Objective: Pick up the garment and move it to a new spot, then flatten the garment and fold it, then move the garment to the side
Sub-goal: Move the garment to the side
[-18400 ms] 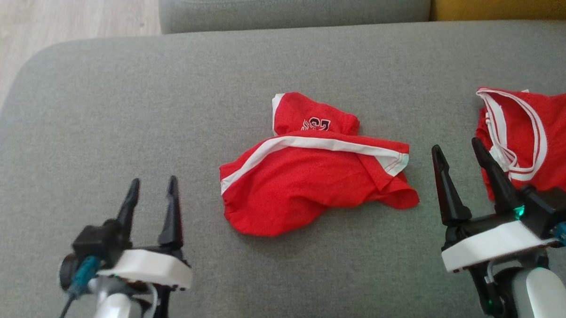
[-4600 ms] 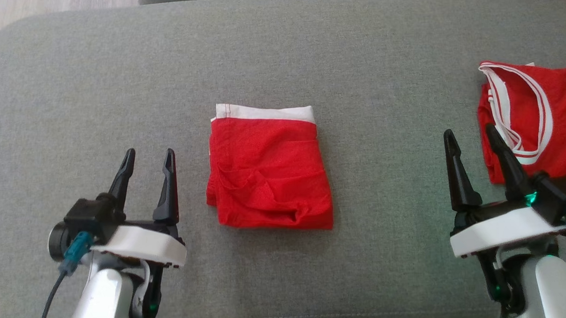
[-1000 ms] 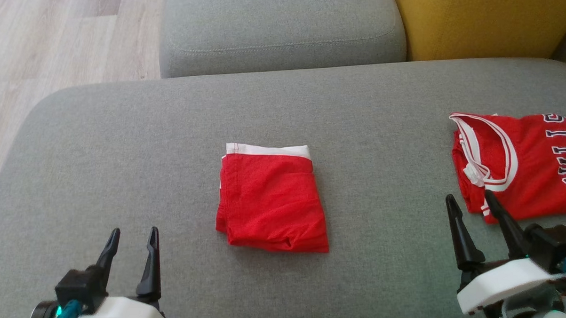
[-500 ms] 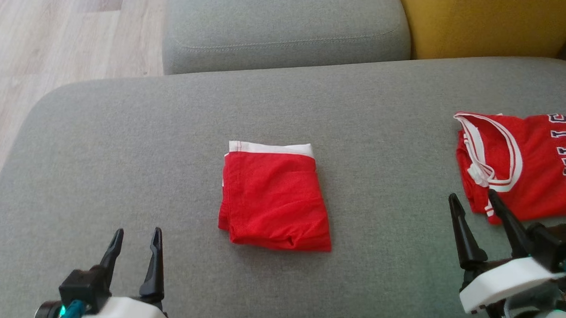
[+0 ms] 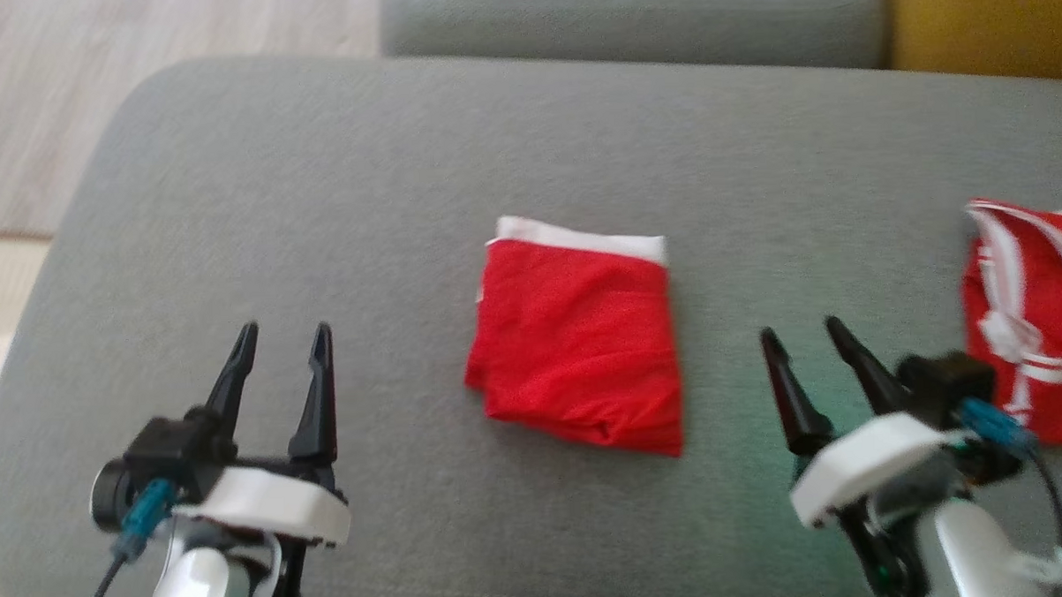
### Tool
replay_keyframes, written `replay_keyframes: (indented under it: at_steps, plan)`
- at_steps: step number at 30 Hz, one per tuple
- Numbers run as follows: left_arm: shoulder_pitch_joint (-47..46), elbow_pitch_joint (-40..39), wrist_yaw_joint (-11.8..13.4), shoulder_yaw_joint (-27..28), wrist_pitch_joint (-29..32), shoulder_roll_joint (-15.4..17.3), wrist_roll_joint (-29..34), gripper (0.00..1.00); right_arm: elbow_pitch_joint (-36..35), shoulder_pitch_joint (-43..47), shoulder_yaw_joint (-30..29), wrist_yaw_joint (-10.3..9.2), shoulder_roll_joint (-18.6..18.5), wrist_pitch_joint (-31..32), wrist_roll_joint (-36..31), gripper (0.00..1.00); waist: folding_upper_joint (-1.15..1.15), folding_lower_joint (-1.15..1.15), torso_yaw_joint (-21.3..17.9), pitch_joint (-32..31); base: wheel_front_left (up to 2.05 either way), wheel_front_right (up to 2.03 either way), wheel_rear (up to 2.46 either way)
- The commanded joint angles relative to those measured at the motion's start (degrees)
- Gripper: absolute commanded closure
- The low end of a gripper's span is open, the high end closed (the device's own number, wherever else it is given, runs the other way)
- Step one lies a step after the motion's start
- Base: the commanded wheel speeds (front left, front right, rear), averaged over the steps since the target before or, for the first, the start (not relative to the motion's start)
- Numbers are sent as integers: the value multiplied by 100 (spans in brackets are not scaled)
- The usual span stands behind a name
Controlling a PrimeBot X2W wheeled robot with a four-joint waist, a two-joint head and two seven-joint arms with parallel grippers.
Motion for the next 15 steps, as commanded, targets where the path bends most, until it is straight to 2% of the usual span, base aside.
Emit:
replay_keyframes:
  at_steps: [1,9,15]
  plan:
    - [-376,-78,-39,200,-98,0,-62,0,124,-415,243,39,-30,-76,69,0,0,0,374,317,0,0,0]
    - [-712,162,-196,182,-214,-246,-6,0,1955,-1200,593,39,-30,-103,382,0,0,0,898,613,0,0,0]
    - [-739,132,-284,365,-223,-361,99,0,2826,-1613,999,39,-30,-94,698,2,0,0,923,717,0,0,0]
